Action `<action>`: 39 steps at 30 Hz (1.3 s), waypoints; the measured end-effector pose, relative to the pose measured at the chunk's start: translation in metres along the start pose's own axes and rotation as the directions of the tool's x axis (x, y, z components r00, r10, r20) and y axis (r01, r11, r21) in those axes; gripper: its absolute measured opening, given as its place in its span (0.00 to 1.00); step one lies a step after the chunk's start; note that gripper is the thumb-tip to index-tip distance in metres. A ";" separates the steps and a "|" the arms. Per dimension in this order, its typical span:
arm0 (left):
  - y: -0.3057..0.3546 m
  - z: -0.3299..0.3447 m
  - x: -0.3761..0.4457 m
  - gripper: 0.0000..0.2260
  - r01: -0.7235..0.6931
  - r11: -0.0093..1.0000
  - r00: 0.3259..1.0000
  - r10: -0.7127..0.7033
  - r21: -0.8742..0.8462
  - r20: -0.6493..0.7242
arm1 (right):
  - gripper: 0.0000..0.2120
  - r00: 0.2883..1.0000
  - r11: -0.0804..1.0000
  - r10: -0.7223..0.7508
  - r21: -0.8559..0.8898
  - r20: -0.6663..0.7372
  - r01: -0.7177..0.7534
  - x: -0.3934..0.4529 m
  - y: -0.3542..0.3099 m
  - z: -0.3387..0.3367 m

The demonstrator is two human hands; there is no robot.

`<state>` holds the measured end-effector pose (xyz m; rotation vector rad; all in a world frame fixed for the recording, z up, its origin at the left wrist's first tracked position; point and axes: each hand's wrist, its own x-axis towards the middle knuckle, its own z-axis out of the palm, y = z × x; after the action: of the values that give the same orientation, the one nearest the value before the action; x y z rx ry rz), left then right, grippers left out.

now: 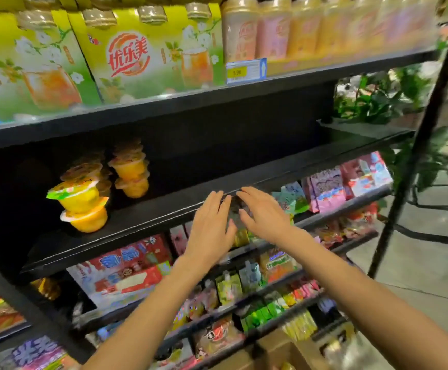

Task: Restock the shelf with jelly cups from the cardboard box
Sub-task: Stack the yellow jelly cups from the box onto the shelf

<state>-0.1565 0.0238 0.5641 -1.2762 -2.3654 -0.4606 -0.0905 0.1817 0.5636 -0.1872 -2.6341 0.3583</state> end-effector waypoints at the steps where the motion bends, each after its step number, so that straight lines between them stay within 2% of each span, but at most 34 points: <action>1: 0.009 0.009 -0.001 0.25 -0.042 0.999 0.999 0.042 -0.011 0.005 | 0.24 1.000 1.000 0.026 0.013 0.002 -0.026 -0.011 0.011 0.000; 4: 0.036 0.038 -0.010 0.25 -0.119 0.992 0.991 0.122 -0.051 0.053 | 0.24 0.995 0.995 0.091 0.032 0.030 -0.092 -0.048 0.041 0.004; 7: 0.056 0.071 -0.024 0.24 -0.136 0.987 0.983 0.145 -0.081 0.115 | 0.23 0.989 0.990 0.135 0.026 0.067 -0.137 -0.082 0.067 0.017; 13: 0.074 0.151 -0.071 0.25 -0.105 0.981 0.951 0.147 -0.162 0.273 | 0.25 0.948 0.961 0.253 0.060 0.194 -0.269 -0.152 0.099 0.084; 15: 0.076 0.175 -0.096 0.25 -0.072 0.981 0.937 0.128 -0.180 0.324 | 0.23 0.927 0.948 0.281 0.078 0.249 -0.309 -0.180 0.105 0.114; 17: 0.076 0.198 -0.121 0.25 -0.039 0.984 0.911 0.106 -0.173 0.398 | 0.22 0.878 0.926 0.330 0.064 0.347 -0.373 -0.208 0.109 0.145; 20: 0.065 0.241 -0.159 0.25 0.015 0.986 0.829 0.080 -0.164 0.554 | 0.17 0.850 0.893 0.376 0.100 0.368 -0.438 -0.254 0.119 0.197; 22: 0.052 0.275 -0.191 0.26 0.042 0.984 0.789 0.074 -0.174 0.609 | 0.19 0.783 0.864 0.422 0.059 0.456 -0.500 -0.283 0.123 0.232; 23: 0.047 0.293 -0.210 0.25 0.055 0.982 0.778 0.070 -0.179 0.624 | 0.22 0.771 0.862 0.431 0.038 0.468 -0.505 -0.298 0.128 0.253; 25: 0.037 0.329 -0.247 0.22 0.110 0.976 0.769 0.036 -0.187 0.638 | 0.26 0.740 0.847 0.409 0.079 0.534 -0.525 -0.324 0.133 0.289; 27: 0.028 0.362 -0.280 0.22 0.201 0.966 0.725 -0.033 -0.165 0.688 | 0.28 0.690 0.780 0.428 0.148 0.584 -0.609 -0.348 0.137 0.325; 28: 0.023 0.378 -0.295 0.21 0.232 0.961 0.695 -0.057 -0.148 0.717 | 0.27 0.652 0.733 0.466 0.151 0.598 -0.663 -0.360 0.141 0.345; 31: -0.001 0.430 -0.350 0.23 0.304 0.946 0.594 -0.098 -0.110 0.799 | 0.24 0.463 0.597 0.576 0.041 0.674 -0.802 -0.392 0.149 0.407; 33: -0.016 0.461 -0.385 0.24 0.363 0.929 0.519 -0.135 -0.075 0.844 | 0.21 0.388 0.541 0.585 0.014 0.712 -0.841 -0.406 0.153 0.444; 36: -0.033 0.505 -0.425 0.23 0.467 0.884 0.421 -0.230 0.008 0.877 | 0.22 0.333 0.454 0.594 0.038 0.732 -0.890 -0.421 0.164 0.497; 39: -0.050 0.556 -0.452 0.21 0.539 0.841 0.367 -0.276 0.038 0.888 | 0.20 0.303 0.390 0.640 0.042 0.706 -0.920 -0.430 0.176 0.550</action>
<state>-0.0852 -0.0625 -0.1452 -1.1326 -3.7010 -0.2763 0.0403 0.1465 -0.1432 -1.5561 -2.6470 1.6153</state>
